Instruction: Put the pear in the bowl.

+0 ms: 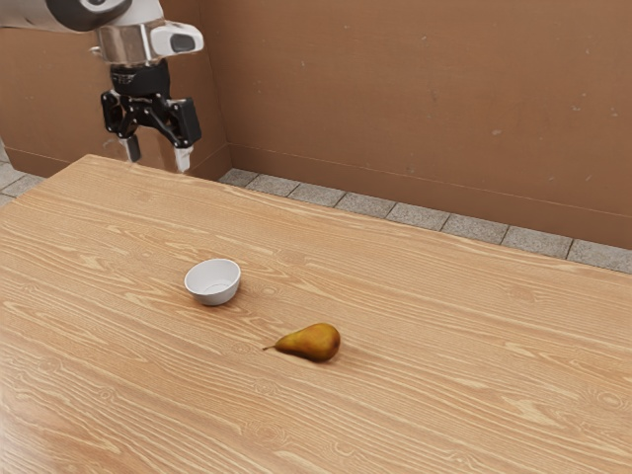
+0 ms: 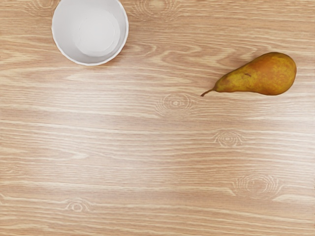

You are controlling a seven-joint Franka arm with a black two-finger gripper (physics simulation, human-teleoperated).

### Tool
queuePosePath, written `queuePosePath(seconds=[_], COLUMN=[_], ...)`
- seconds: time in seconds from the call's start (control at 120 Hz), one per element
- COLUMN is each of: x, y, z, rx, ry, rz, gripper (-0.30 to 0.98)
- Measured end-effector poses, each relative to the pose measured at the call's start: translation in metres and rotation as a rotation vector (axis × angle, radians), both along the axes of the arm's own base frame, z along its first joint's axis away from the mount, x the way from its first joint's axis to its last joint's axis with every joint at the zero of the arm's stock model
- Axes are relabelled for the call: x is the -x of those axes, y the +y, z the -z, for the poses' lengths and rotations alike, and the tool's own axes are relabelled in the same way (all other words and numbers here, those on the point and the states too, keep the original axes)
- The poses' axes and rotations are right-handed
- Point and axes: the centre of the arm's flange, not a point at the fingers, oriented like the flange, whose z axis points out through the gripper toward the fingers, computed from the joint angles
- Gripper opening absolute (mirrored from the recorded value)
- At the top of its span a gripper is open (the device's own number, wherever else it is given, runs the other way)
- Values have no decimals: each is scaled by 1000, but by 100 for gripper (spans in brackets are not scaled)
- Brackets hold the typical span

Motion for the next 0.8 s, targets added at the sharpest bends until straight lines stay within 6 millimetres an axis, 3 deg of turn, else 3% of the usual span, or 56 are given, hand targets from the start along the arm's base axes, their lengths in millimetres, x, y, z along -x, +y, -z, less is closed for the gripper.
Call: queuePosePath(seconds=[0.4,0.542,0.6,0.717,0.8], x=[-20,-37,-40,-45,-53], y=[-2,-16,-42,-122,-134], z=[-3,46,77,126,152], rx=[1,-10,-10,-3,0], ry=[-100,-44,-20,-1,-3], rz=[-15,24,86,258,303], gripper=[69,69,69,69,68])
